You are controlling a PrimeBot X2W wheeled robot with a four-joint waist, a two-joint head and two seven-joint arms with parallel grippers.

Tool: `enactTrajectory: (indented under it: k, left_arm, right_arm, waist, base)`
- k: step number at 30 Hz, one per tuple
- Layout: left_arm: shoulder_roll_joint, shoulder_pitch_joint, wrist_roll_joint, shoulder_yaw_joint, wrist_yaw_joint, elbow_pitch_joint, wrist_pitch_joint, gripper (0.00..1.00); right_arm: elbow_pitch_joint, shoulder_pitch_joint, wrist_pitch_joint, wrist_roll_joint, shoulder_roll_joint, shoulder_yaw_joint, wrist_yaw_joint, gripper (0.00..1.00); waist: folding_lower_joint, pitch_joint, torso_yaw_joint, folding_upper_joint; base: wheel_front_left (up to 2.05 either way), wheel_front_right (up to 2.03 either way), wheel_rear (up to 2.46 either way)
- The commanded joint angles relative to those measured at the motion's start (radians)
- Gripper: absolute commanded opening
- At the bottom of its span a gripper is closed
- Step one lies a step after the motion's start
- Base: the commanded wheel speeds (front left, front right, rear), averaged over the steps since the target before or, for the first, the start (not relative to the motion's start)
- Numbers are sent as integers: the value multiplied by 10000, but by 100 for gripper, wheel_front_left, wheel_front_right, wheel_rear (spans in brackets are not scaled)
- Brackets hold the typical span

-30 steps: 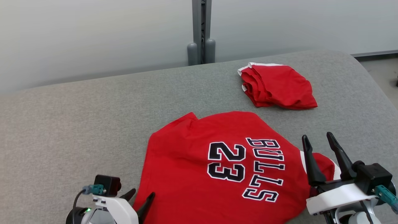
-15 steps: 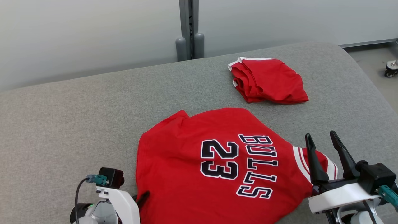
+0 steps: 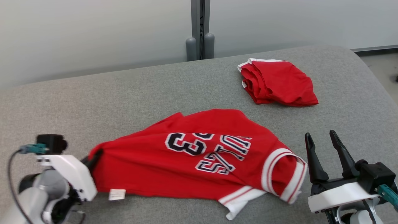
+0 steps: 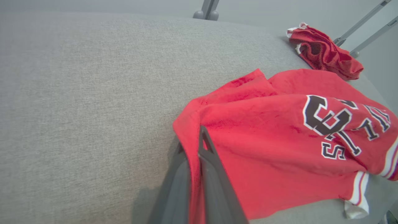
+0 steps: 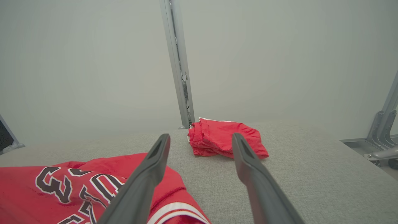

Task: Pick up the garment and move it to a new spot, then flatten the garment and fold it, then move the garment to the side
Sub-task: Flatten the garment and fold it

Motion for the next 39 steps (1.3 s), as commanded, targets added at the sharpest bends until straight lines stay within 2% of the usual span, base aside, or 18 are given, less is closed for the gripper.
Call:
enactTrajectory:
  k: [1,10,17,18,19,20,21,30,33,34,36,37,39]
  left_arm:
    - [193,-183,-96,160,-9,167,9,0]
    - [1052,-523,-780,1313,-273,1930,-584,0]
    - [1417,-871,-735,1496,-530,3136,-1145,0]
    - [1436,-905,-700,1445,-581,3233,-1169,20]
    - [1436,-905,-700,1445,-581,3233,-1169,20]
    - [1449,-931,-654,1383,-603,3281,-1172,56]
    - [1450,-943,-641,1324,-658,3292,-1189,100]
    - [1548,-326,-517,1172,-748,2022,-1951,100]
    - [1615,74,-386,1284,-483,1138,-2386,100]
    - [1590,446,-254,1352,-233,467,-2772,100]
    - [1536,636,-217,1413,-95,128,-2987,100]
    - [1463,1068,-73,1501,225,-544,-3420,100]
    - [1399,1485,49,1565,497,-1201,-3806,100]
  right_arm:
    - [21,-128,-52,51,-60,16,-1,100]
    - [-46,-210,-60,-19,-60,-35,-1,100]
    - [24,-282,-118,-21,-59,-133,-1,100]
    - [48,-292,-106,-15,-60,-133,-1,100]
    - [48,-292,-106,-15,-60,-133,-1,100]
    - [75,-295,-113,4,-59,-112,-1,100]
    - [100,-298,-112,33,-57,-79,-1,100]
    - [381,-143,-83,152,-64,110,-1,100]
    - [417,-99,-30,105,-60,101,-1,100]
    - [423,-53,46,133,-59,166,-1,100]
    - [433,-37,105,184,-59,219,-1,100]
    - [479,25,295,374,-57,445,-1,100]
    - [565,110,666,586,-54,813,-1,100]
  waist:
    - [0,30,-10,0]
    - [0,292,-177,0]
    - [0,358,-160,0]
    - [0,347,-140,0]
    - [0,347,-140,0]
    - [0,331,-115,0]
    - [0,313,-88,0]
    - [0,28,294,0]
    - [0,-89,455,0]
    - [0,-150,554,0]
    - [0,-164,605,0]
    - [0,-183,720,0]
    - [0,-209,839,0]
  base:
    - [0,0,0]
    - [0,0,0]
    - [0,0,0]
    - [0,0,0]
    - [0,0,0]
    - [0,0,0]
    - [0,0,0]
    - [0,0,0]
    - [0,0,0]
    - [0,0,0]
    - [0,0,0]
    - [0,0,0]
    - [0,0,0]
